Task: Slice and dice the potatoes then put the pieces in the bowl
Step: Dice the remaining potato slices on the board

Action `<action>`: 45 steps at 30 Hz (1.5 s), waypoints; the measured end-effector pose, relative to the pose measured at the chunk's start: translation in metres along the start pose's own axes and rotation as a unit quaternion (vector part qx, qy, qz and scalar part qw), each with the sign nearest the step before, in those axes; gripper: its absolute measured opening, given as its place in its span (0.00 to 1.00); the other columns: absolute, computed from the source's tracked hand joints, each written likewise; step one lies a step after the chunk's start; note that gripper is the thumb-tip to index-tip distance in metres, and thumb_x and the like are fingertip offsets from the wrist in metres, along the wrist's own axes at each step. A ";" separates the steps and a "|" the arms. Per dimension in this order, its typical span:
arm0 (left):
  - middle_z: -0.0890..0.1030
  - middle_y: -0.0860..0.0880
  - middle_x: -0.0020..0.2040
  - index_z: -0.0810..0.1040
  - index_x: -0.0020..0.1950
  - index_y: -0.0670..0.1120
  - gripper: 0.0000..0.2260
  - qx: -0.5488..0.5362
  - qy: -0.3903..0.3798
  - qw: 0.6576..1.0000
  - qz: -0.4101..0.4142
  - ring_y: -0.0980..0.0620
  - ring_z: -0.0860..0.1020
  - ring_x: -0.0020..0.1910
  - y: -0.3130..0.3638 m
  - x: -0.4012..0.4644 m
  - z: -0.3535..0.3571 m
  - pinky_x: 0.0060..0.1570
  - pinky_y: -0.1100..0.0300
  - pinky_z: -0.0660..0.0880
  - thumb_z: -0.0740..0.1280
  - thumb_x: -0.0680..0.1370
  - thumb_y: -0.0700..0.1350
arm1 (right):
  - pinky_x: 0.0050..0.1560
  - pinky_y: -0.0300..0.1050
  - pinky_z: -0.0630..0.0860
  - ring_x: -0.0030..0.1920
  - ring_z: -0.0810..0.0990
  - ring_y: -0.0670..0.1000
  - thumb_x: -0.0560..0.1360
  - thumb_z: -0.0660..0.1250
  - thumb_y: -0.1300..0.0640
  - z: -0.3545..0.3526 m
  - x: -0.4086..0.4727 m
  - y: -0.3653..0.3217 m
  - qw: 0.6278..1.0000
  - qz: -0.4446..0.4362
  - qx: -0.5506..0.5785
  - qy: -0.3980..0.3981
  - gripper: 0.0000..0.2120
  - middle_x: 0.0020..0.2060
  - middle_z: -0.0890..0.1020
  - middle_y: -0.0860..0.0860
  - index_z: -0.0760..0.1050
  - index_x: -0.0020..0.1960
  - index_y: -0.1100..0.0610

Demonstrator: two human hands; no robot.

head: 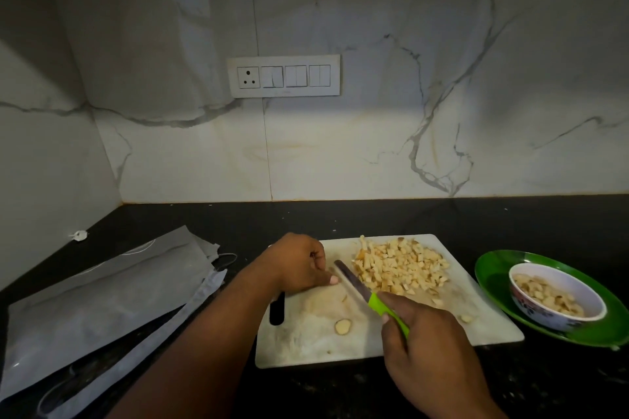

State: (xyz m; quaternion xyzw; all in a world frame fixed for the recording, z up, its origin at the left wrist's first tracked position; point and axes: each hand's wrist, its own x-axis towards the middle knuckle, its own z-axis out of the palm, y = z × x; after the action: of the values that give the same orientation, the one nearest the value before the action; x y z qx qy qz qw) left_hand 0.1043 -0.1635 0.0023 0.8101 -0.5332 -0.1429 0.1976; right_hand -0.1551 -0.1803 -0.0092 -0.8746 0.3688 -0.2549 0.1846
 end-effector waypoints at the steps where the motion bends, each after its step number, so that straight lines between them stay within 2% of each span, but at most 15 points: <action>1: 0.82 0.55 0.47 0.82 0.45 0.54 0.11 0.015 0.006 1.000 -0.015 0.55 0.80 0.48 0.003 0.001 0.002 0.53 0.53 0.81 0.78 0.73 0.59 | 0.56 0.39 0.77 0.54 0.81 0.45 0.77 0.64 0.49 0.000 0.001 0.001 1.000 0.002 0.005 -0.002 0.18 0.53 0.84 0.39 0.77 0.66 0.40; 4: 0.82 0.54 0.48 0.83 0.46 0.54 0.11 -0.012 0.019 0.999 -0.027 0.54 0.80 0.49 0.002 0.000 0.001 0.50 0.56 0.79 0.77 0.74 0.60 | 0.56 0.40 0.77 0.54 0.81 0.45 0.77 0.64 0.49 0.000 0.001 0.002 1.000 0.005 0.007 0.000 0.18 0.53 0.84 0.39 0.77 0.66 0.40; 6: 0.83 0.56 0.50 0.84 0.50 0.56 0.07 -0.059 0.003 0.998 -0.010 0.55 0.81 0.53 -0.008 -0.004 -0.005 0.53 0.58 0.78 0.76 0.76 0.56 | 0.58 0.40 0.77 0.55 0.81 0.44 0.78 0.63 0.49 -0.001 0.001 0.001 1.000 0.004 0.010 0.000 0.18 0.55 0.83 0.39 0.77 0.67 0.41; 7: 0.83 0.56 0.52 0.85 0.54 0.57 0.08 -0.074 -0.021 0.997 0.001 0.55 0.81 0.54 -0.013 -0.007 -0.009 0.54 0.62 0.76 0.77 0.76 0.53 | 0.59 0.40 0.76 0.56 0.80 0.44 0.78 0.63 0.49 -0.001 0.001 0.001 1.000 0.006 0.011 0.000 0.18 0.56 0.83 0.39 0.77 0.67 0.41; 9: 0.83 0.57 0.54 0.84 0.62 0.57 0.16 -0.074 -0.065 0.995 0.021 0.61 0.81 0.55 -0.021 -0.011 -0.012 0.52 0.69 0.72 0.78 0.75 0.47 | 0.60 0.40 0.76 0.57 0.80 0.44 0.78 0.64 0.49 -0.001 0.001 0.000 1.000 0.010 0.009 0.006 0.18 0.57 0.83 0.39 0.77 0.67 0.42; 11: 0.85 0.58 0.54 0.85 0.62 0.56 0.18 -0.075 -0.073 0.994 0.036 0.65 0.81 0.52 -0.024 -0.010 -0.012 0.50 0.71 0.72 0.80 0.74 0.46 | 0.59 0.40 0.76 0.56 0.80 0.44 0.78 0.63 0.48 -0.001 0.001 -0.001 1.000 0.016 0.001 0.002 0.18 0.56 0.83 0.40 0.76 0.67 0.41; 13: 0.87 0.57 0.51 0.88 0.58 0.53 0.14 -0.099 -0.061 0.993 0.027 0.63 0.83 0.51 -0.024 -0.007 -0.009 0.48 0.72 0.74 0.80 0.73 0.45 | 0.58 0.39 0.76 0.57 0.80 0.45 0.78 0.62 0.48 0.000 0.000 -0.002 1.000 0.021 -0.011 -0.013 0.18 0.56 0.83 0.40 0.75 0.68 0.40; 19: 0.87 0.57 0.44 0.89 0.49 0.52 0.12 -0.126 -0.007 0.992 -0.018 0.58 0.85 0.47 -0.014 -0.005 -0.004 0.54 0.62 0.80 0.84 0.68 0.49 | 0.55 0.37 0.74 0.55 0.80 0.45 0.79 0.60 0.48 0.007 0.002 -0.009 0.998 -0.002 -0.061 -0.020 0.20 0.54 0.83 0.42 0.71 0.71 0.39; 26: 0.87 0.60 0.45 0.89 0.49 0.54 0.10 -0.136 -0.008 0.991 -0.013 0.60 0.84 0.48 -0.013 -0.010 -0.004 0.54 0.62 0.79 0.83 0.70 0.49 | 0.58 0.38 0.74 0.57 0.79 0.45 0.79 0.58 0.48 0.009 0.002 -0.010 0.995 -0.030 -0.085 -0.031 0.22 0.57 0.82 0.41 0.70 0.72 0.39; 30: 0.87 0.59 0.42 0.90 0.47 0.53 0.08 -0.125 0.014 0.992 -0.023 0.60 0.84 0.47 -0.010 -0.008 0.000 0.56 0.58 0.81 0.83 0.70 0.51 | 0.55 0.37 0.75 0.56 0.80 0.46 0.79 0.58 0.49 0.005 0.007 -0.017 0.995 -0.039 -0.094 -0.011 0.21 0.57 0.82 0.42 0.71 0.72 0.41; 36: 0.87 0.58 0.45 0.90 0.50 0.53 0.08 -0.080 0.006 0.997 -0.016 0.59 0.83 0.48 -0.009 -0.007 -0.003 0.59 0.55 0.81 0.81 0.72 0.50 | 0.60 0.39 0.74 0.59 0.79 0.45 0.80 0.57 0.50 0.011 0.023 -0.034 0.993 -0.059 -0.100 -0.022 0.22 0.60 0.81 0.43 0.71 0.72 0.46; 41: 0.87 0.56 0.43 0.90 0.46 0.53 0.06 -0.059 0.013 0.997 -0.045 0.56 0.84 0.47 -0.004 -0.002 -0.002 0.58 0.53 0.82 0.82 0.71 0.49 | 0.55 0.41 0.75 0.55 0.80 0.47 0.80 0.56 0.52 0.016 0.016 -0.033 0.989 -0.069 -0.124 -0.039 0.23 0.57 0.82 0.46 0.68 0.74 0.46; 45: 0.86 0.54 0.42 0.89 0.42 0.52 0.06 -0.055 0.017 0.997 -0.058 0.54 0.84 0.47 -0.004 0.000 -0.004 0.57 0.52 0.82 0.83 0.70 0.49 | 0.54 0.41 0.74 0.55 0.80 0.47 0.80 0.55 0.52 0.020 0.014 -0.032 0.987 -0.072 -0.137 -0.039 0.23 0.57 0.82 0.46 0.67 0.75 0.47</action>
State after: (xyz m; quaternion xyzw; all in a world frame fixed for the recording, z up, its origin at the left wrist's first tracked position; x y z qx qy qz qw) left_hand 0.1088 -0.1616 0.0038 0.8297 -0.4733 -0.1695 0.2424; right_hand -0.1175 -0.1665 -0.0052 -0.9253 0.3285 -0.1800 0.0585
